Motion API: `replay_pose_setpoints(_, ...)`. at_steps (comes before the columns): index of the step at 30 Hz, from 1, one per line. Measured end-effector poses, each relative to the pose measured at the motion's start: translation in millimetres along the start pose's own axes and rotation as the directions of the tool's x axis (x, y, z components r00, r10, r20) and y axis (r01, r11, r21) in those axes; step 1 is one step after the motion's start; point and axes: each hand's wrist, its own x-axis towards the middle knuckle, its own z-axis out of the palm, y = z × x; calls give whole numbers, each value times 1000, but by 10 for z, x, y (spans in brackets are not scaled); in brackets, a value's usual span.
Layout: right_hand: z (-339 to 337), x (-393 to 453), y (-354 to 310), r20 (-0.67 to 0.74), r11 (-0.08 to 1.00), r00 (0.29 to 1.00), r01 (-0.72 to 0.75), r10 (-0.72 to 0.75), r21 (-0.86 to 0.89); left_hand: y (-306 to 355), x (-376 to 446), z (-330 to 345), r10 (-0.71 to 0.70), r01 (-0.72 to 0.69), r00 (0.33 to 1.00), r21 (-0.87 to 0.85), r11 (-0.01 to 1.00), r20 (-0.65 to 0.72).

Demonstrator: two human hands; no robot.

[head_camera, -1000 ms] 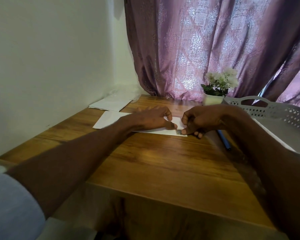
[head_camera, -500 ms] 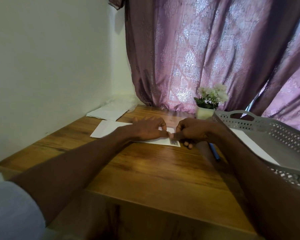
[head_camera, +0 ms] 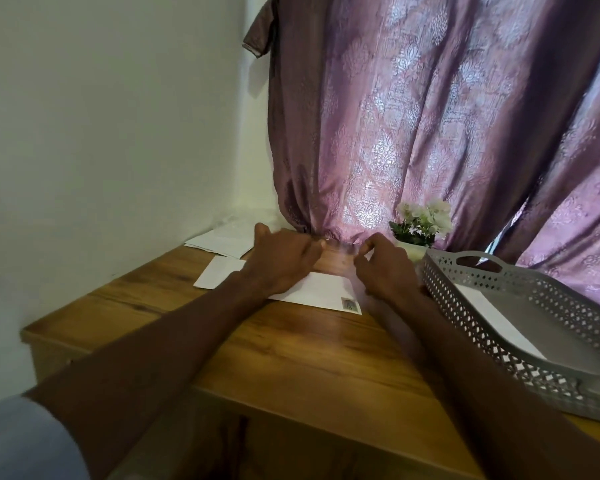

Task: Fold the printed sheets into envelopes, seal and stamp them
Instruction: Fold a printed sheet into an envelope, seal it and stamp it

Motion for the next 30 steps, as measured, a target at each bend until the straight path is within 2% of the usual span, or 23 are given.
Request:
replay_pose_setpoints(3,38,-41,-17,-22,995,1000,17,-20,-101,-138,-141,-118,-60,91,983,176,980,-172)
replay_pose_setpoints(5,71,-103,-44,19,984,999,46,-43,-174,-263,-260,-243,-139,202,967,314,928,-213)
replay_pose_setpoints(6,80,-134,-67,37,979,998,56,-49,-195,-324,-328,-317,-225,289,949,323,901,-223)
replay_pose_setpoints(8,87,-191,-104,50,977,998,57,-48,-203,-432,-468,-448,-440,480,877,327,814,-192)
replay_pose_setpoints(10,92,-232,-140,62,974,998,41,-28,-221,-512,-610,-526,-610,630,774,311,712,-171)
replay_pose_setpoints(12,79,-303,-180,76,971,997,1,18,-238,-546,-747,-567,-705,705,696,313,636,-135)
replay_pose_setpoints(13,90,-325,-194,73,969,996,-24,43,-247,-555,-795,-572,-724,718,679,314,621,-121)
replay_pose_setpoints(17,114,-468,-207,92,953,989,-83,114,-291,-508,-899,-594,-702,686,709,303,661,-72)
replay_pose_setpoints(21,124,-595,-177,116,931,992,1,44,-365,-515,-934,-613,-629,607,777,288,741,-21)
replay_pose_setpoints(25,98,-643,-152,134,937,991,36,11,-347,-573,-920,-601,-585,553,810,279,785,43)
replay_pose_setpoints(28,74,-657,-152,135,939,991,55,-9,-338,-570,-904,-616,-572,549,817,205,810,71)
replay_pose_setpoints(30,72,-657,-152,151,949,989,56,-9,-311,-579,-902,-657,-570,566,820,76,821,49)
